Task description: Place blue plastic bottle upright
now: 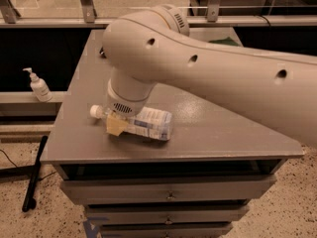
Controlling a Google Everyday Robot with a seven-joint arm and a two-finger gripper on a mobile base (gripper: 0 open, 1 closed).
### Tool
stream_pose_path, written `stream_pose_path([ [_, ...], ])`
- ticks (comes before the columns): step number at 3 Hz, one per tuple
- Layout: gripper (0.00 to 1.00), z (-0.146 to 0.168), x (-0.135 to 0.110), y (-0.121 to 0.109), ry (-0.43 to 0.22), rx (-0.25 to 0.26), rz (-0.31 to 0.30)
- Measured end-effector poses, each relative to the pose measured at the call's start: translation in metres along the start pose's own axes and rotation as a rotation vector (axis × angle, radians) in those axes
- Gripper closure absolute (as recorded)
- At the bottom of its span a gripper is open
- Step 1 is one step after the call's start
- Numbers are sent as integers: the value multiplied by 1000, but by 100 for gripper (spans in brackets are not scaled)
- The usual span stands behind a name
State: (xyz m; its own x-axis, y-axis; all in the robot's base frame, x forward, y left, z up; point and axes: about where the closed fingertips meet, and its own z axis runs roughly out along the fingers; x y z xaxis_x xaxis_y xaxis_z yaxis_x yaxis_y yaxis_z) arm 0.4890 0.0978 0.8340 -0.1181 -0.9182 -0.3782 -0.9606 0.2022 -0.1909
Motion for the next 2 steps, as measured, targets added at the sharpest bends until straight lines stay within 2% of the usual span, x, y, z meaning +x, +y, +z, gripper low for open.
stream_pose_path([
  [1,91,-9,-4,-12,-31,-5,9],
  [2,100,-27,-10,-32,-115,-21,39],
])
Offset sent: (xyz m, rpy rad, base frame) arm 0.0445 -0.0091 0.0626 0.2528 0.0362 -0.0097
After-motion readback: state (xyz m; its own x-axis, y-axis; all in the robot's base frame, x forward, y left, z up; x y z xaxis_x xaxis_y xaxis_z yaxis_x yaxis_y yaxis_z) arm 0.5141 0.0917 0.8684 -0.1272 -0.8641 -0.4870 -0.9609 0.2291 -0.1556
